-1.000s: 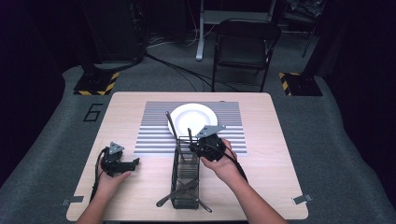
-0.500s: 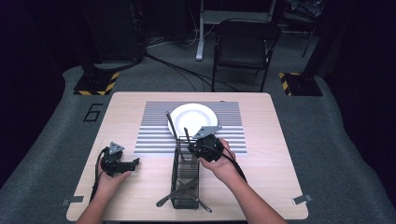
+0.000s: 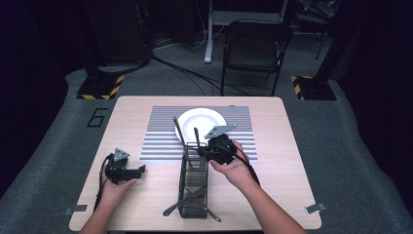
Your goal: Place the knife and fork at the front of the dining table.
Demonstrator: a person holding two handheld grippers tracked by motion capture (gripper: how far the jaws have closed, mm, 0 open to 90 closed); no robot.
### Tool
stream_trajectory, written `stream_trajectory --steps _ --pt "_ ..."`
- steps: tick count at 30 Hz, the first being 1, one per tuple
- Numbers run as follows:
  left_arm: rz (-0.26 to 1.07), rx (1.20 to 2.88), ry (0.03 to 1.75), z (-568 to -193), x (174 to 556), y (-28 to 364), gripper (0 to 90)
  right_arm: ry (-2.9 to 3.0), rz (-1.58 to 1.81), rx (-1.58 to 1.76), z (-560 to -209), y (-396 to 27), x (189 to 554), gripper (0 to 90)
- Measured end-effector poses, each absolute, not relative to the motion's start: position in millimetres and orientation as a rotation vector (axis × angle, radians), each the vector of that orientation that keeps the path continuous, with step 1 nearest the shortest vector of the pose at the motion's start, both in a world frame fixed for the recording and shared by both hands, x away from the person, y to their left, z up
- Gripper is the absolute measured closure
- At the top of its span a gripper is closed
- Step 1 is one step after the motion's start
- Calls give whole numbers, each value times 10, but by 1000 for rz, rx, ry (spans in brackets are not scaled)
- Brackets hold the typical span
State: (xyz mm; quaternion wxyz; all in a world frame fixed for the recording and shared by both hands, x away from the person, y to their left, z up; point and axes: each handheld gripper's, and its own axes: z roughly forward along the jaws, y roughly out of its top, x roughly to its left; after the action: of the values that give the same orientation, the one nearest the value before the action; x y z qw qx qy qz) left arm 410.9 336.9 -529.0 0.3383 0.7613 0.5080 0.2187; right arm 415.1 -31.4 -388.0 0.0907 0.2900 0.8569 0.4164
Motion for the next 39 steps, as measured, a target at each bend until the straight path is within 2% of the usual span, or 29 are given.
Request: stream_trajectory --steps 24,39 --pt "570 1983 1323 -5290 4109 3368 126 2575 1299 792 -3280 -323 4108 868" --pt "570 1983 1323 -5290 4109 3369 126 2554 1278 788 -3111 -414 4125 869"
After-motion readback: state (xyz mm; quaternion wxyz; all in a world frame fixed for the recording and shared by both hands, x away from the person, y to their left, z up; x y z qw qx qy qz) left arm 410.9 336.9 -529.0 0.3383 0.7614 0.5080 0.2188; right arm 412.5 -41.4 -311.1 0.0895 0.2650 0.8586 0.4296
